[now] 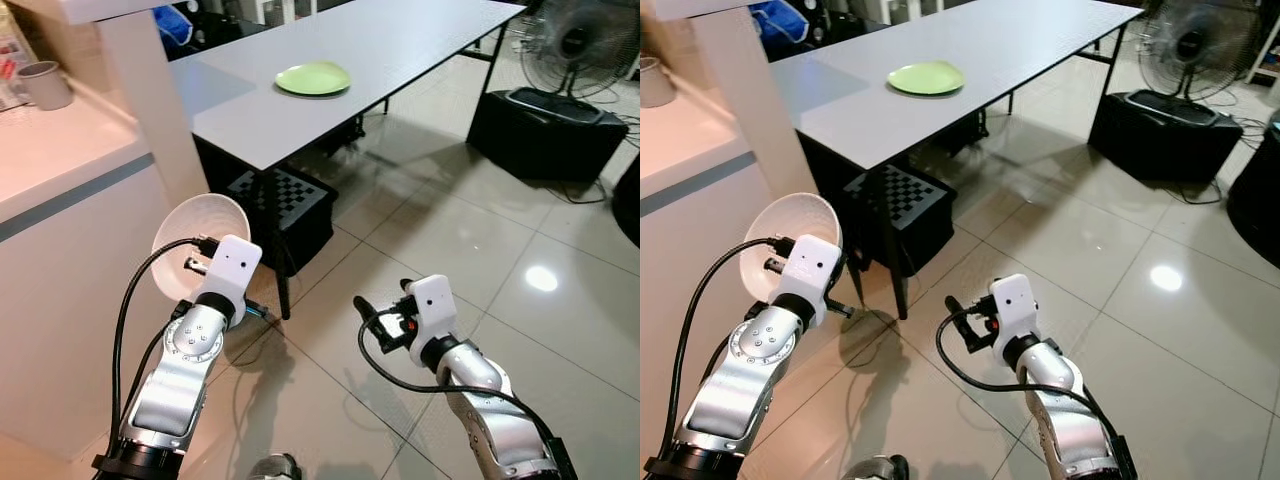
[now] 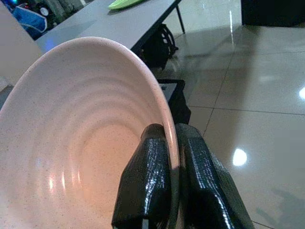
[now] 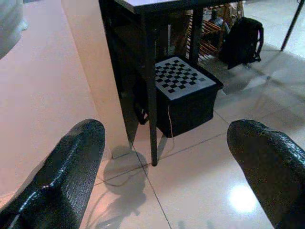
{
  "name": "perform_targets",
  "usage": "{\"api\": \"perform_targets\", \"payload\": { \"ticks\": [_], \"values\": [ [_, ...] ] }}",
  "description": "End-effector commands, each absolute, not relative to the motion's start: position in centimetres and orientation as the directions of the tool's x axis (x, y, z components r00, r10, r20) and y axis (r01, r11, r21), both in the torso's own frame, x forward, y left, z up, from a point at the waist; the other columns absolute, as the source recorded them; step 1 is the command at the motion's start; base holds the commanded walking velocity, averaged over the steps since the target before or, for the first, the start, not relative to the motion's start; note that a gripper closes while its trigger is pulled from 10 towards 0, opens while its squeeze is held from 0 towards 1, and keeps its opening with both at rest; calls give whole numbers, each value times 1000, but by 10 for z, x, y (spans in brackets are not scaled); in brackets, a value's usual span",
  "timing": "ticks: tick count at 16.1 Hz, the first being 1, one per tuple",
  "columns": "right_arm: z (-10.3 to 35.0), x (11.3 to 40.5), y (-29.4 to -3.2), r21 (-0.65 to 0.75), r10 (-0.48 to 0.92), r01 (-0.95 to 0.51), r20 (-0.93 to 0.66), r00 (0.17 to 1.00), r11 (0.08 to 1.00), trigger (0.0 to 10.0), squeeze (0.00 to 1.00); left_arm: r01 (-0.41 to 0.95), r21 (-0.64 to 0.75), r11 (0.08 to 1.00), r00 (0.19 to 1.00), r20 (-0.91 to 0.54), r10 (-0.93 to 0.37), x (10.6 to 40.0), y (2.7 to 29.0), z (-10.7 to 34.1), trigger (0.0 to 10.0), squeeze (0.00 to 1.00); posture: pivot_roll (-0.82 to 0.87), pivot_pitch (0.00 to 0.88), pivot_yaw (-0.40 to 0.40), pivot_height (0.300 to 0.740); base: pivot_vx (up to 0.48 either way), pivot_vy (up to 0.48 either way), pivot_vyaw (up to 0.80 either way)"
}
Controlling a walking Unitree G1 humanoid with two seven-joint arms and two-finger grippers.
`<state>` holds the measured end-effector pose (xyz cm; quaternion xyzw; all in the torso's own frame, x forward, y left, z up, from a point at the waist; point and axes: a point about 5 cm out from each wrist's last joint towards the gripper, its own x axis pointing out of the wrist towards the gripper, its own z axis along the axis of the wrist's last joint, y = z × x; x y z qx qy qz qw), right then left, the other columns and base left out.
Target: Setting the table
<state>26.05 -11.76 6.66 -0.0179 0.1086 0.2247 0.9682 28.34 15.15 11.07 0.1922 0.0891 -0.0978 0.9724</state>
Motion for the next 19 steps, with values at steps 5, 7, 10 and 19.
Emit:
{"api": "perform_targets", "payload": {
  "ticks": [5, 7, 10, 19],
  "values": [
    [65, 261, -116, 25, 437, -444, -230, 869, 896, 10000, 0, 200, 417, 887, 977, -158, -146, 287, 153, 121, 10000, 0, 118, 0, 62, 740, 0, 0, 458],
    [64, 261, -116, 25, 440, -447, -232, 868, 894, 10000, 0, 188, 414, 891, 979, -154, -135, 287, 152, 121, 10000, 0, 116, 0, 60, 740, 0, 0, 463],
    [64, 261, -116, 27, 443, -450, -236, 865, 893, 10000, 0, 165, 392, 905, 983, -146, -115, 289, 153, 122, 10000, 0, 113, 0, 60, 740, 400, -81, 460],
    [61, 256, -113, 37, 464, -470, -250, 850, 882, 10000, 0, 84, 428, 900, 989, -146, -23, 291, 154, 121, 10000, 0, 107, 0, 64, 740, 424, 0, 457]
  ]
}}
